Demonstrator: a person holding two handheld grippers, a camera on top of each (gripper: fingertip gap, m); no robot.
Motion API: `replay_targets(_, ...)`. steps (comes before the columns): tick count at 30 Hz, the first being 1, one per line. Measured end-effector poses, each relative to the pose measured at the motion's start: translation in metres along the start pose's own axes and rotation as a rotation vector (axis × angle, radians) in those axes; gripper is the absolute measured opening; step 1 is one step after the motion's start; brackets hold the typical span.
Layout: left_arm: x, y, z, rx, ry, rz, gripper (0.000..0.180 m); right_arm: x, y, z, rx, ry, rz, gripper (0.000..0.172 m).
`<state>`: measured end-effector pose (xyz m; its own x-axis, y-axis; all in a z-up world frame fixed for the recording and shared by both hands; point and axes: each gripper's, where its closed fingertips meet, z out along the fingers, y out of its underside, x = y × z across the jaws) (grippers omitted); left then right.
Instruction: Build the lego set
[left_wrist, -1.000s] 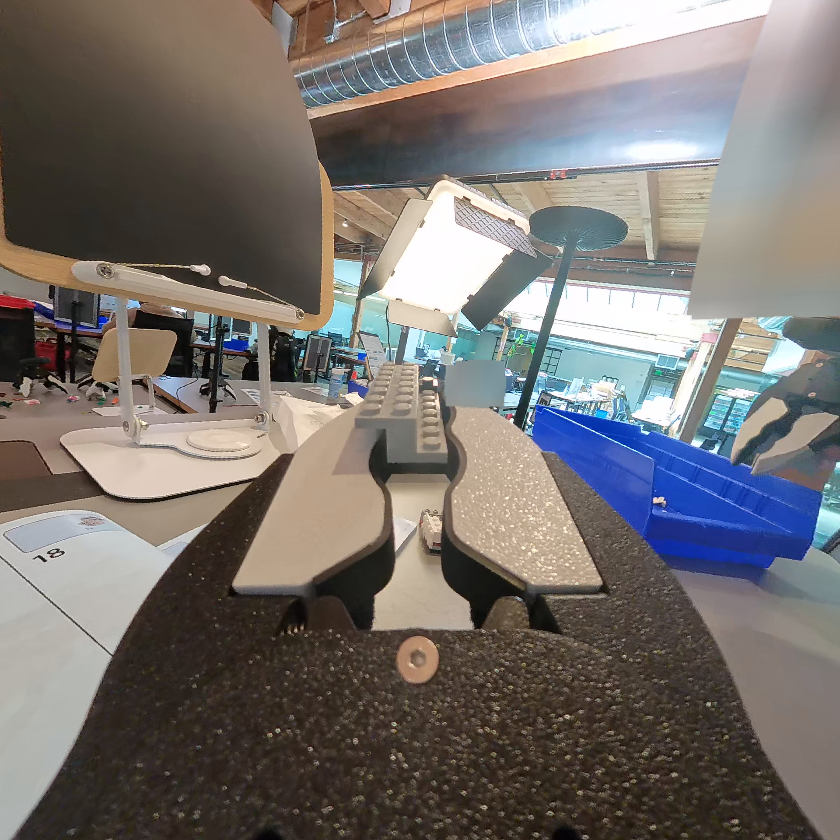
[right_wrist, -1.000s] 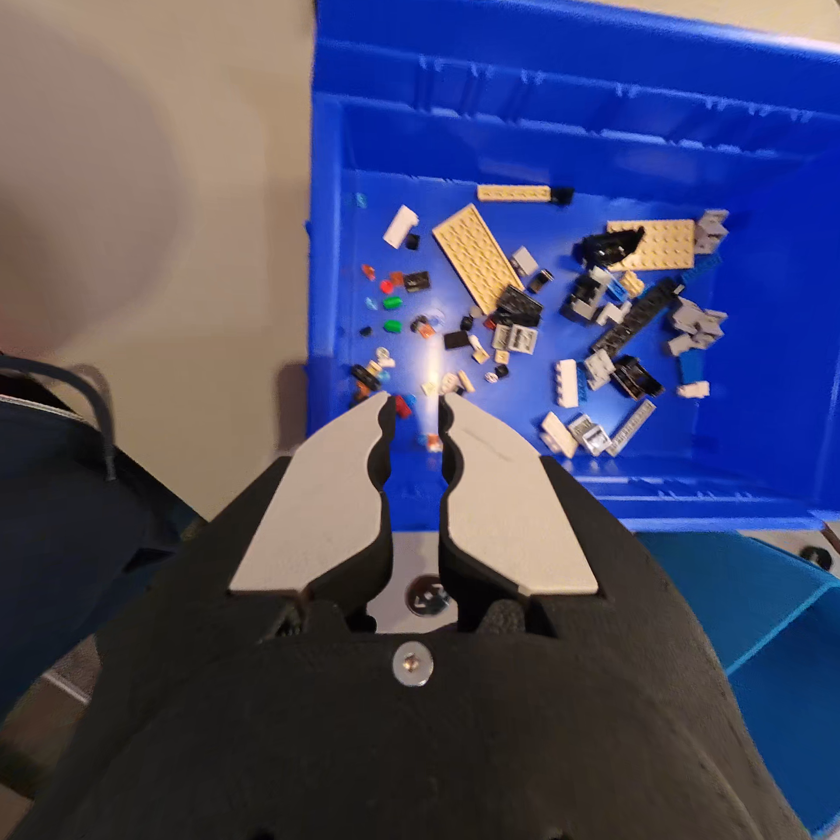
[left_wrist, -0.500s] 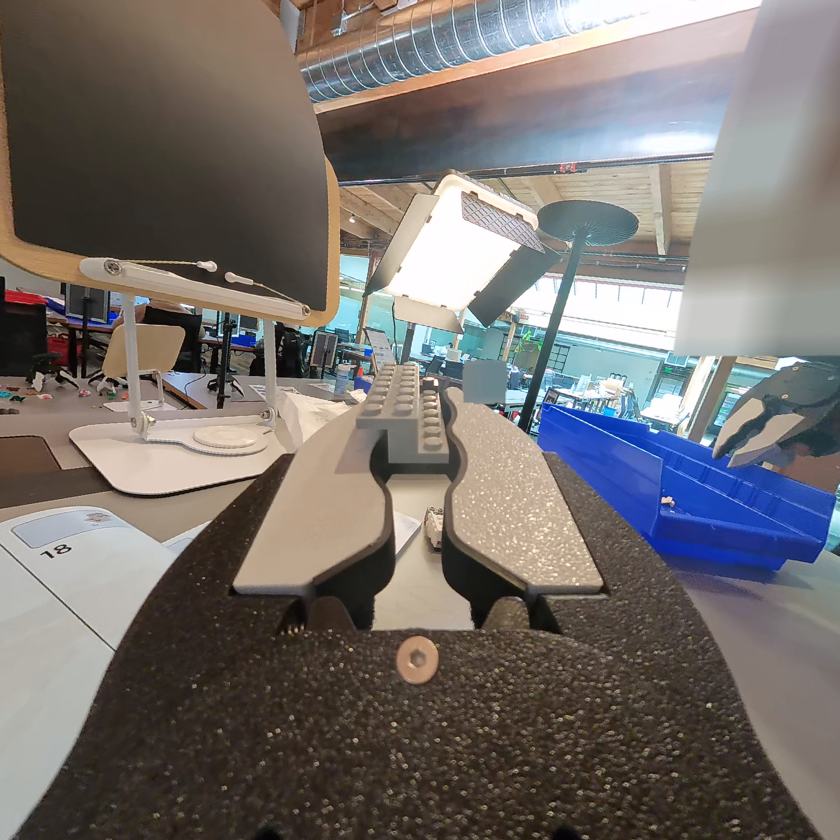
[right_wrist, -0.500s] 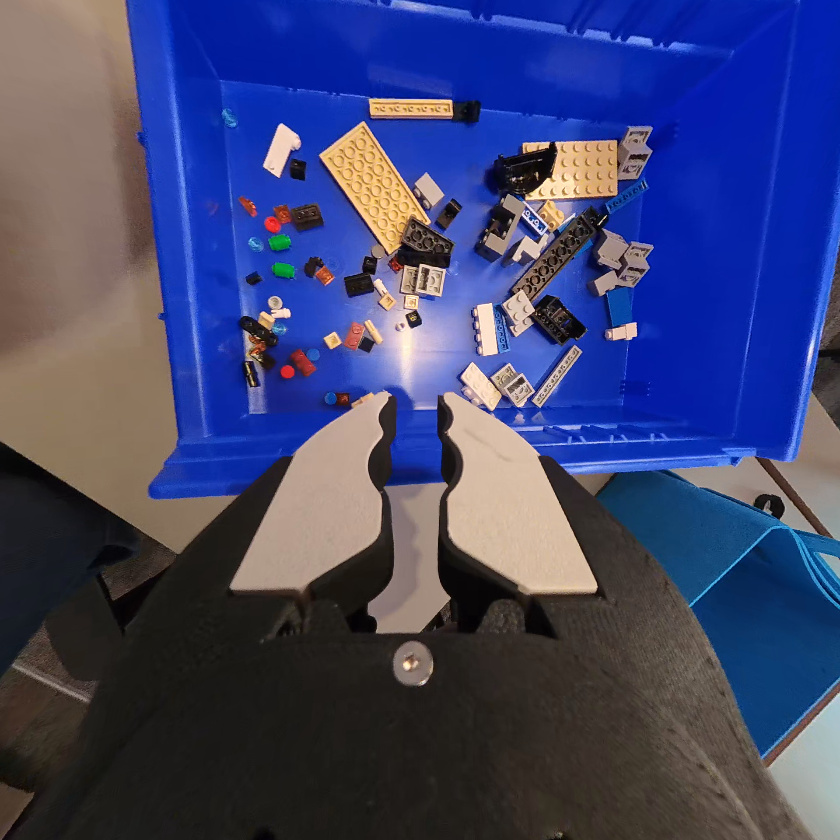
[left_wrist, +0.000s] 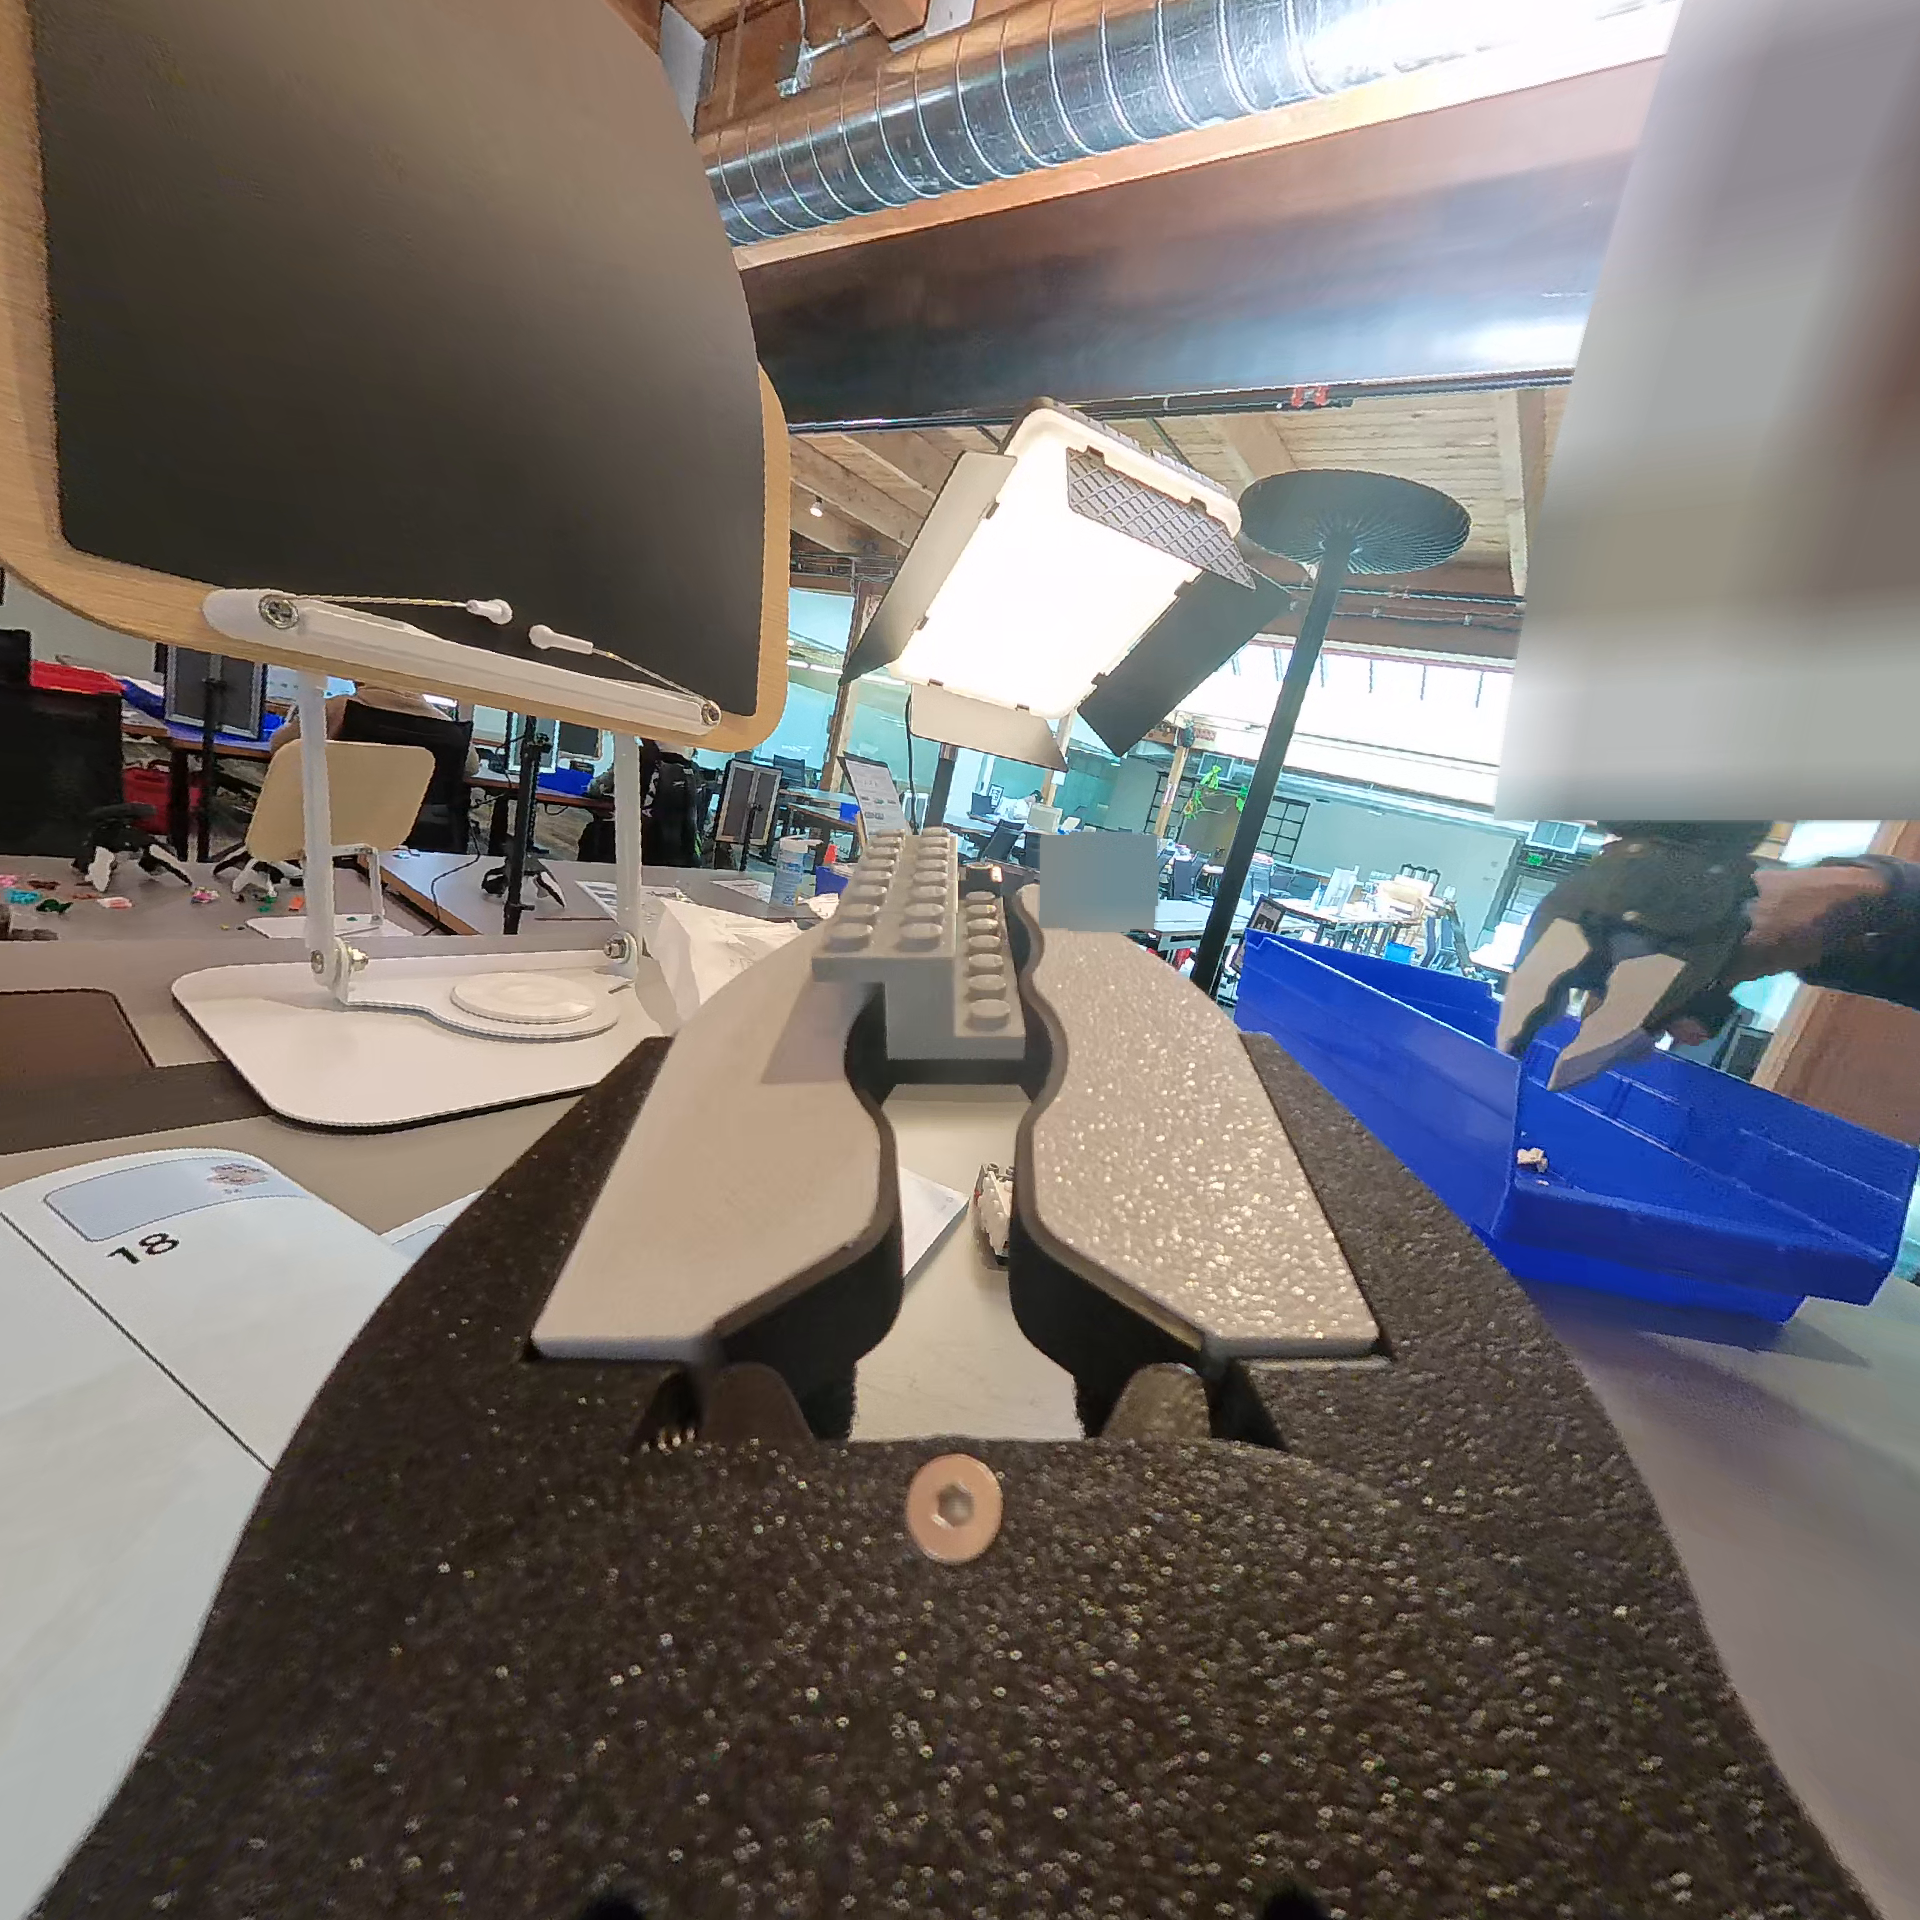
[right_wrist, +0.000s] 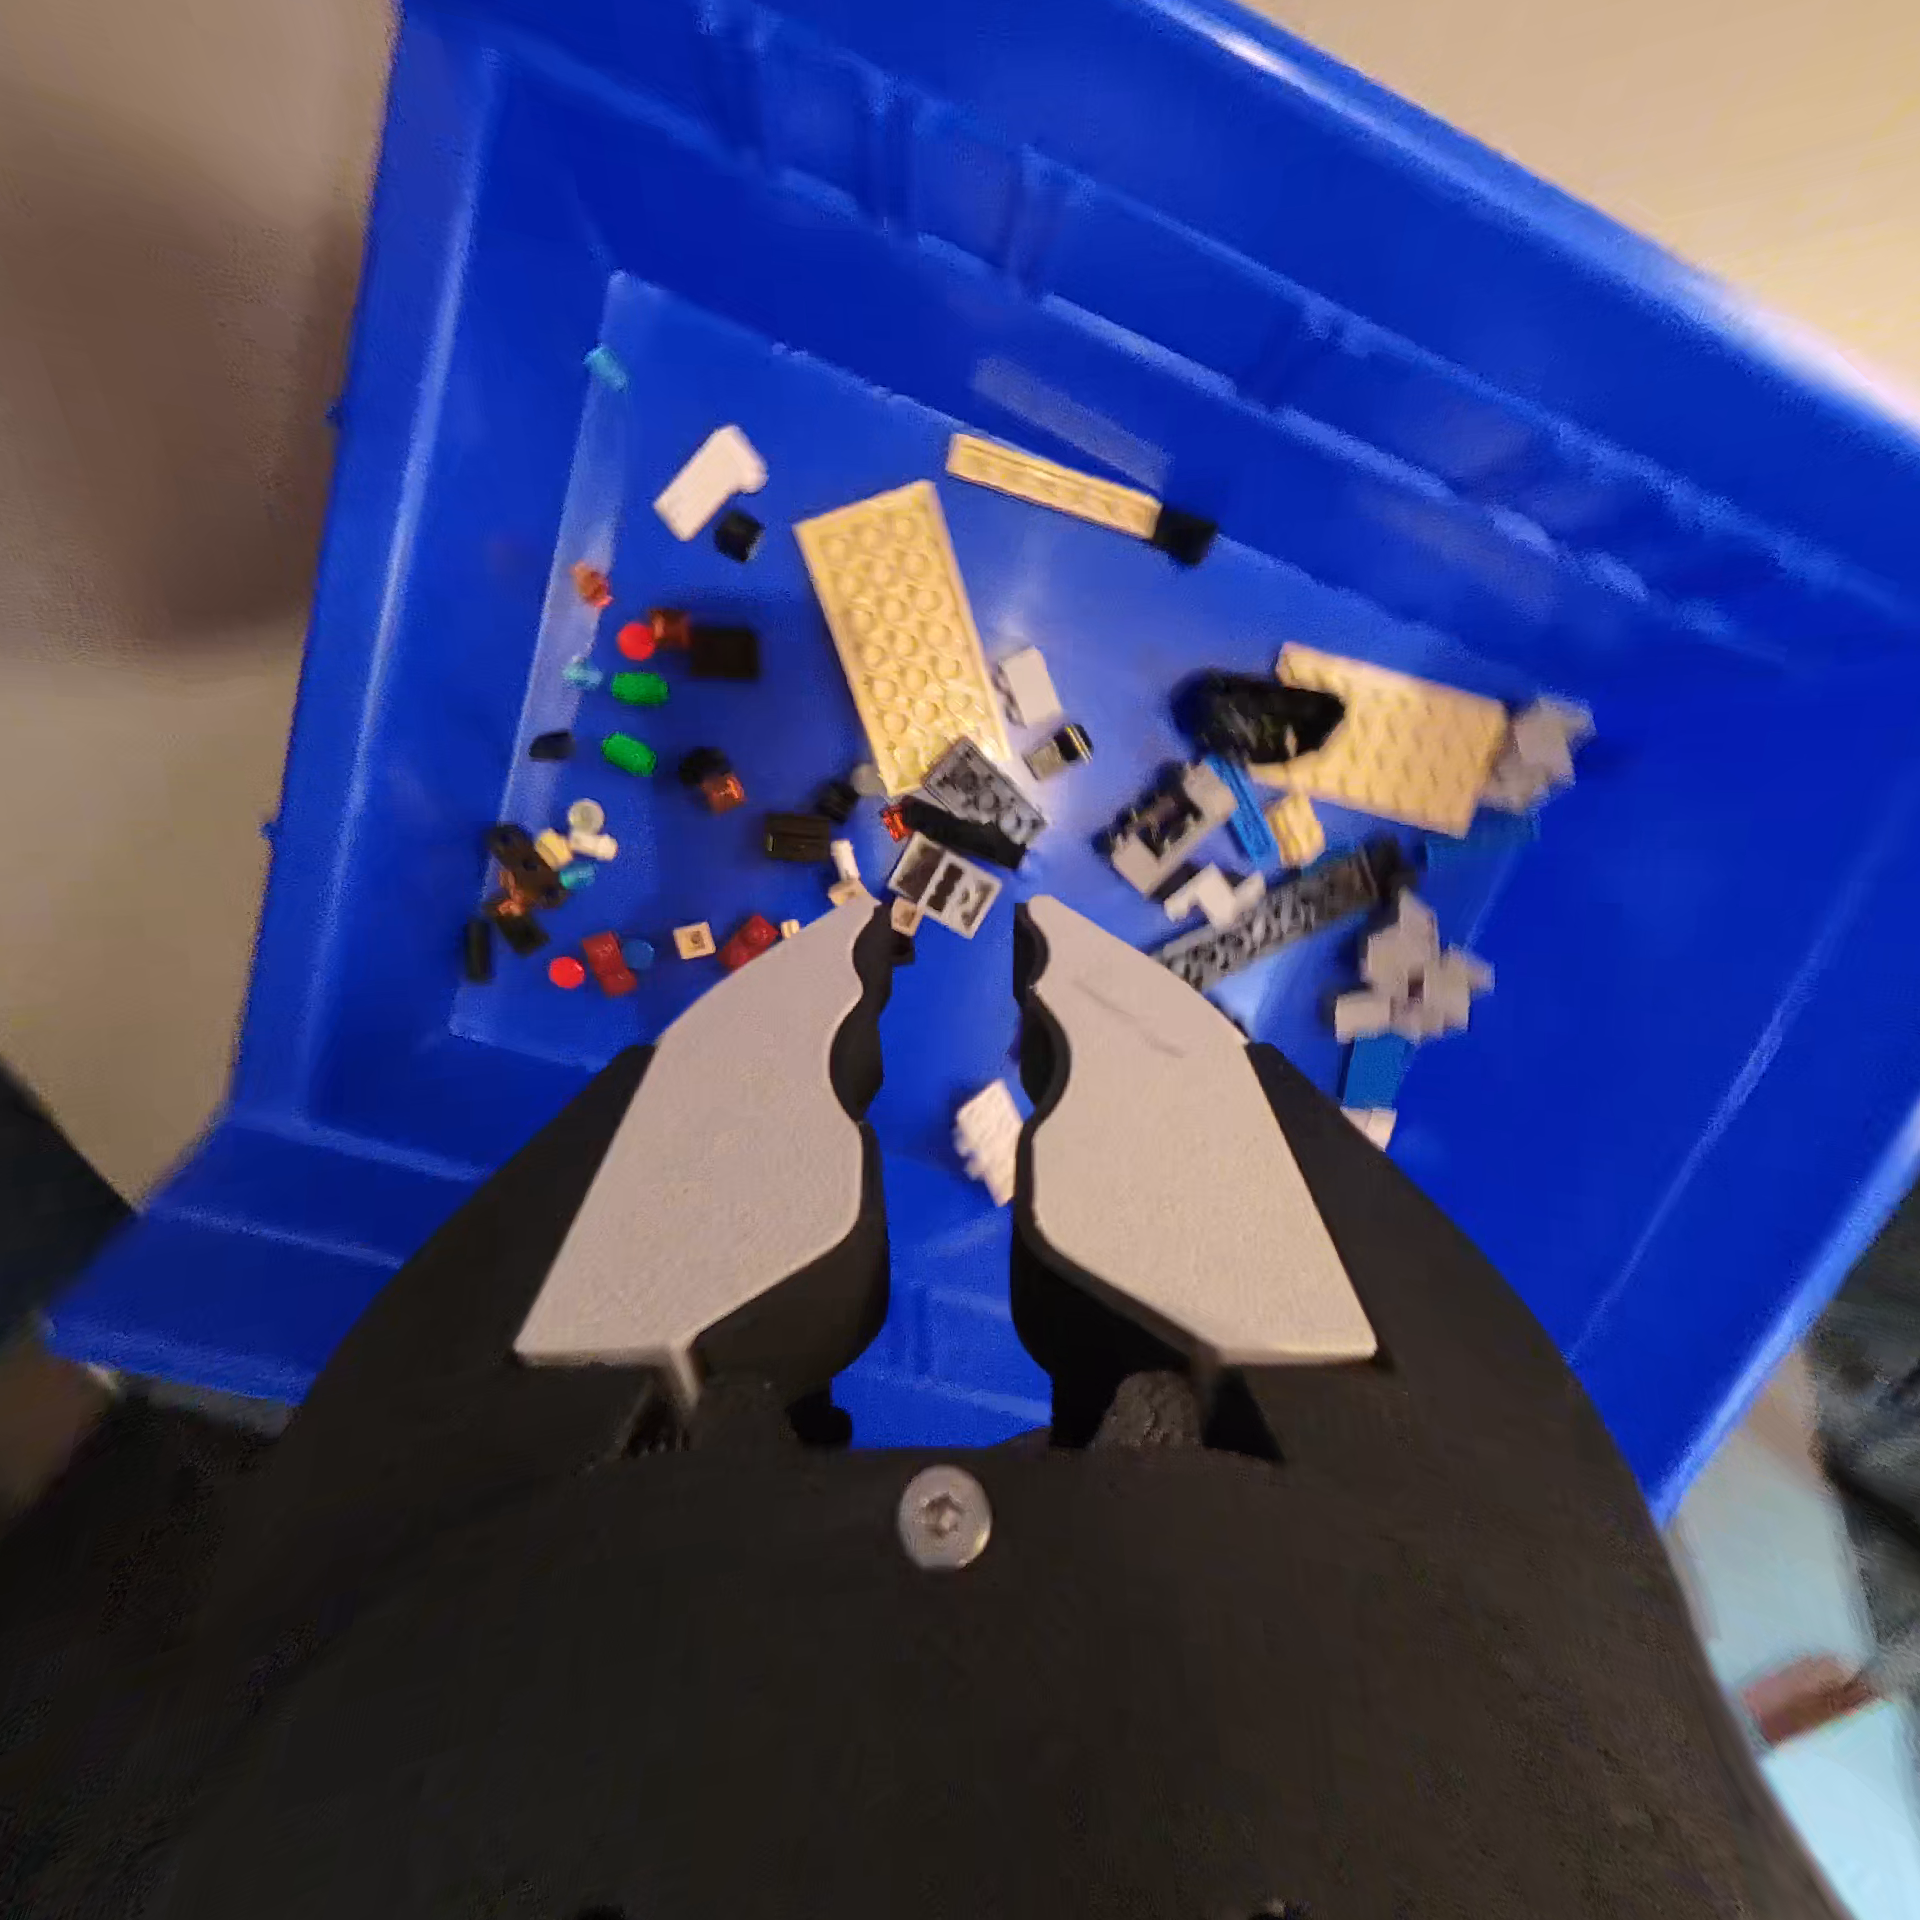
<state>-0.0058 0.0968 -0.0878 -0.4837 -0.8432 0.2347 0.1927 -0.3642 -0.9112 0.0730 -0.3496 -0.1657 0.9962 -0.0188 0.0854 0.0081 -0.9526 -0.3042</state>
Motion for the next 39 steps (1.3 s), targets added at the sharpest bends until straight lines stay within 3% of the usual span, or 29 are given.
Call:
replay_targets(3, 0.0, 0.0, 0.0, 0.002, 0.003, -0.002, 0.018, 0.011, 0.003, 0.021, 0.004, -0.134, -0.186, 0.023)
replay_targets(6, 0.0, -0.001, -0.001, 0.008, 0.002, -0.004, 0.017, 0.015, 0.004, 0.035, 0.005, -0.292, -0.21, 0.019)
replay_targets(10, -0.001, -0.002, -0.002, 0.012, 0.0, -0.009, 0.018, 0.011, 0.01, 0.047, -0.043, -0.38, -0.285, 0.013)
replay_targets(16, -0.003, -0.002, -0.002, 0.016, -0.004, -0.022, 0.018, 0.009, 0.025, 0.058, -0.127, -0.367, -0.314, 0.014)
replay_targets(18, -0.004, -0.002, -0.002, 0.019, -0.007, -0.023, 0.018, 0.01, 0.024, 0.058, -0.109, -0.356, -0.311, 0.005)
replay_targets(25, -0.005, -0.002, -0.002, 0.019, -0.013, -0.022, 0.018, 0.012, 0.019, 0.049, -0.05, -0.272, -0.332, 0.005)
replay_targets(32, -0.004, -0.003, -0.002, 0.023, -0.014, -0.009, 0.018, 0.002, -0.015, 0.02, 0.068, -0.042, -0.406, 0.005)
replay_targets(39, -0.003, -0.003, -0.003, 0.03, -0.015, -0.008, 0.018, -0.039, -0.074, -0.017, 0.088, 0.03, -0.402, 0.005)
